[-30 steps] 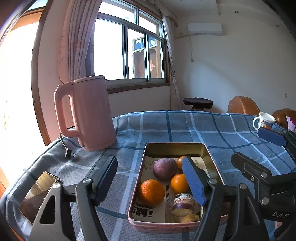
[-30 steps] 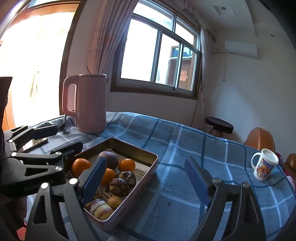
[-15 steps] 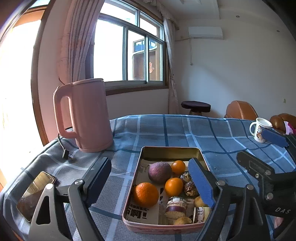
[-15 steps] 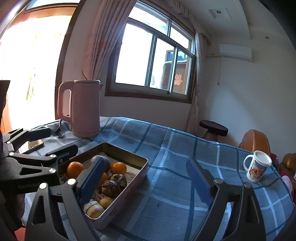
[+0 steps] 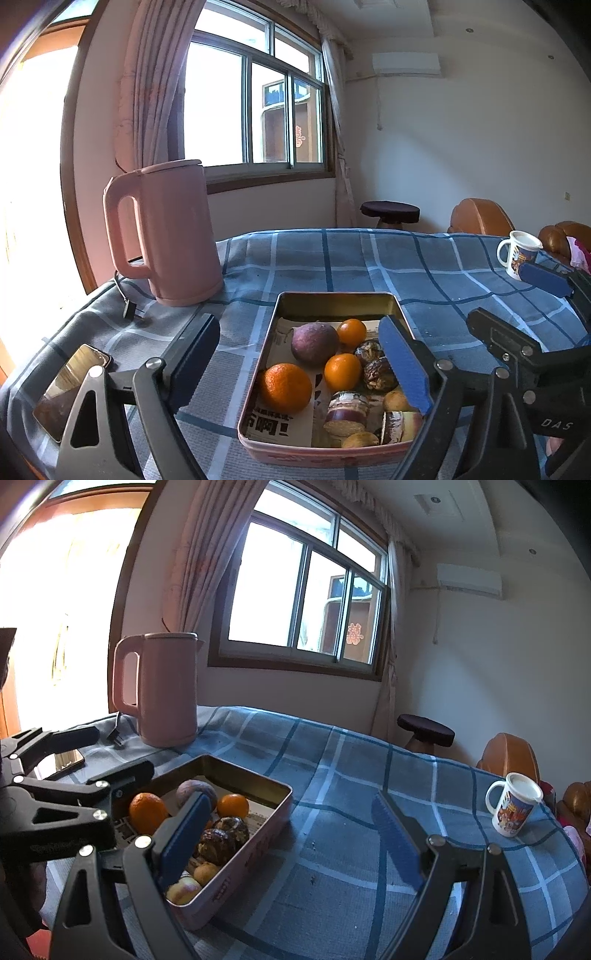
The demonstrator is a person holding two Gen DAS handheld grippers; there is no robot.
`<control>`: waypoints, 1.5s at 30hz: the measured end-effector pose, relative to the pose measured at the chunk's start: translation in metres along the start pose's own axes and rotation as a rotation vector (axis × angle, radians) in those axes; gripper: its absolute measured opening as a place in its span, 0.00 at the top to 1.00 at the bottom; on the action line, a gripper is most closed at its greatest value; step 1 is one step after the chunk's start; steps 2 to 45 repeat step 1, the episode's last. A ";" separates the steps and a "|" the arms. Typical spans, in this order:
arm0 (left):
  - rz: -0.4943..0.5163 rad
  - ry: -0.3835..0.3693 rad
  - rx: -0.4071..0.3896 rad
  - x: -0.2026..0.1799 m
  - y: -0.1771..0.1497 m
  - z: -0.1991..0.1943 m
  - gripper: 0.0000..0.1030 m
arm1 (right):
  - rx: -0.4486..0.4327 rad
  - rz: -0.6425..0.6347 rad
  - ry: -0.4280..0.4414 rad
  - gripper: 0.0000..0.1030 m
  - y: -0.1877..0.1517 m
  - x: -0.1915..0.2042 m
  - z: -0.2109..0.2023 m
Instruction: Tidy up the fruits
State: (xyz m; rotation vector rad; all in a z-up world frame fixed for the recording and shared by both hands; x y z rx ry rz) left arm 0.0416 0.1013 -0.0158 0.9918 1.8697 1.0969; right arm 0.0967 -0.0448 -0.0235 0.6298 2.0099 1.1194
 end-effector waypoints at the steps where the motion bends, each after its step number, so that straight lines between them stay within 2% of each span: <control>1: 0.005 0.002 -0.003 -0.001 0.000 -0.001 0.14 | 0.002 0.000 -0.001 0.11 -0.001 -0.001 0.000; 45: 0.005 0.002 -0.003 -0.001 0.000 -0.001 0.14 | 0.002 0.000 -0.001 0.11 -0.001 -0.001 0.000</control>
Point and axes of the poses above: each gripper's, at about its wrist camera, not at the fingertips, and z roughly the way its jaws point, x to its left, y to its top, the point moved 3 cm from there along z, roughly the way its jaws point, and after that the axes turned 15 degrees about -z, right-handed, at the moved point
